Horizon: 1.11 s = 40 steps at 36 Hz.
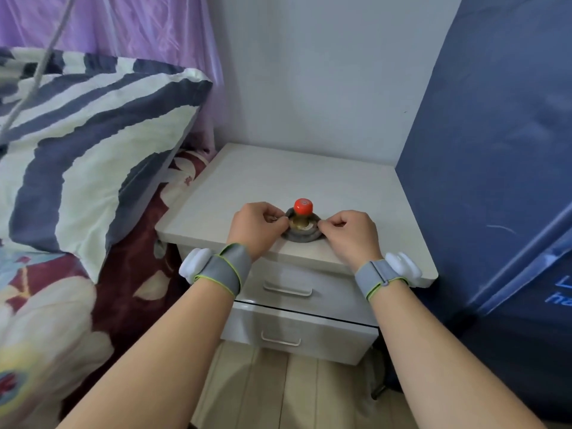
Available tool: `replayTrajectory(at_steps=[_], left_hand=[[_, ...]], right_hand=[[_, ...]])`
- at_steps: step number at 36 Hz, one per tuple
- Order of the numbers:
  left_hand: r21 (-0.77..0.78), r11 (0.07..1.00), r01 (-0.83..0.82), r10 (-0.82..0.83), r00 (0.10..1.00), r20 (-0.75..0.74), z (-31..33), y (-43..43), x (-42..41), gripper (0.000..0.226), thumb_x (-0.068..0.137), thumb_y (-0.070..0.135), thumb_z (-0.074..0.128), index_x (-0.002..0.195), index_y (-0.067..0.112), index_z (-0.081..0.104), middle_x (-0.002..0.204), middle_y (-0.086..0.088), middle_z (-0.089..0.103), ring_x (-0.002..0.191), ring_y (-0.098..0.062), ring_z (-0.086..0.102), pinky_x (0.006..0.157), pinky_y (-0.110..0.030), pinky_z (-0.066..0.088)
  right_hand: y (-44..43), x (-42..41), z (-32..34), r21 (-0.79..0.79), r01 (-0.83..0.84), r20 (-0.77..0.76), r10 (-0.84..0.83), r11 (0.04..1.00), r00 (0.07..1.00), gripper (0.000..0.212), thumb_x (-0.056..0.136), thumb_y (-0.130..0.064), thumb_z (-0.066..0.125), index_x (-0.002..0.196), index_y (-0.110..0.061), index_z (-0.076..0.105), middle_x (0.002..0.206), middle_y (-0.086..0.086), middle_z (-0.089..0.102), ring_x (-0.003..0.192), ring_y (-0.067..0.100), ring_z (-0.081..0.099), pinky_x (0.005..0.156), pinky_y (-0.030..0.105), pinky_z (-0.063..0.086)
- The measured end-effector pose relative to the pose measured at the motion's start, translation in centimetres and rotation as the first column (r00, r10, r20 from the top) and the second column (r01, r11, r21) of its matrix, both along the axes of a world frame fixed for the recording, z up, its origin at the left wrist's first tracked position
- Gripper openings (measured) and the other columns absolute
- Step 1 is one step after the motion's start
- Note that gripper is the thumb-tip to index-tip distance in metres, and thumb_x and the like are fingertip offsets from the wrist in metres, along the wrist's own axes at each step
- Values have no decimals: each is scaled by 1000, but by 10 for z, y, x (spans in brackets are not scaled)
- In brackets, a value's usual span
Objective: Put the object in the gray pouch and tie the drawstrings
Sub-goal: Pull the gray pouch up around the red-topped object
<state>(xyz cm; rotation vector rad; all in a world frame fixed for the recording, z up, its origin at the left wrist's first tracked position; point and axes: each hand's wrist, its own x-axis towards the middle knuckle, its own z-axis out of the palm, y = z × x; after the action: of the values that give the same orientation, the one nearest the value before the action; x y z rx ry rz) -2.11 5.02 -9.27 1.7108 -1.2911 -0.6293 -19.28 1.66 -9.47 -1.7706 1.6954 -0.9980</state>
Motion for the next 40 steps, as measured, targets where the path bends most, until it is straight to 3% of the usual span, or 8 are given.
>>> replayTrajectory(at_steps=[8,14,20,26,30,33,36,40], left_hand=[[-31,999,31,-36,982,-187,5,-3,6,10,80,18,71,72,23,73,69,3,70,70,-12,63,76,-26,52],[-50,998,39,-50,965,-259,9,0,4,12,84,16,71,75,23,71,71,3,67,68,-9,60,67,-18,48],[-66,997,37,-58,935,-349,15,0,4,5,86,10,68,86,12,73,73,0,66,67,-7,60,59,-5,47],[-70,997,29,-53,928,-369,18,0,4,7,87,10,67,85,14,72,70,2,65,55,2,59,57,-8,47],[-89,996,19,-49,936,-349,25,0,0,8,87,12,66,89,15,73,76,-4,64,67,-11,58,65,-17,49],[-105,994,7,-42,941,-335,29,-1,-2,9,87,11,65,89,15,73,80,-8,65,71,-15,59,68,-22,50],[-103,995,-14,-23,935,-353,27,0,-3,11,87,12,63,89,15,74,84,-10,68,74,-17,62,70,-25,52],[-85,996,-34,-7,897,-441,27,2,-5,13,90,12,60,88,15,72,80,-3,68,71,-14,62,68,-24,52]], right_hand=[[-3,-3,-2,19,-16,187,12,1000,982,15,78,-28,70,67,-17,72,71,-7,71,73,15,65,71,30,52],[-5,1,0,79,-44,333,15,996,943,20,74,-29,69,65,-10,70,55,-9,60,63,16,55,64,33,47],[-5,2,8,48,-69,392,45,996,919,34,79,-22,63,82,12,61,68,9,54,67,16,49,63,30,37],[-7,0,21,-48,-13,265,25,999,964,26,76,-26,59,68,-1,64,72,16,68,75,34,63,67,38,51],[-4,-1,32,-100,-27,238,51,995,970,21,76,-23,57,68,-5,64,70,10,71,68,23,64,65,38,50],[-3,-4,32,-103,-36,293,65,994,954,16,78,-22,59,68,-11,66,60,-1,70,51,3,58,61,30,46],[0,-6,31,-79,-54,359,79,995,930,16,82,-23,63,69,-15,68,62,-2,70,56,7,60,61,30,48],[4,-8,36,-3,-94,586,78,996,807,11,86,-8,60,80,-12,69,78,4,70,64,12,66,58,25,47]])
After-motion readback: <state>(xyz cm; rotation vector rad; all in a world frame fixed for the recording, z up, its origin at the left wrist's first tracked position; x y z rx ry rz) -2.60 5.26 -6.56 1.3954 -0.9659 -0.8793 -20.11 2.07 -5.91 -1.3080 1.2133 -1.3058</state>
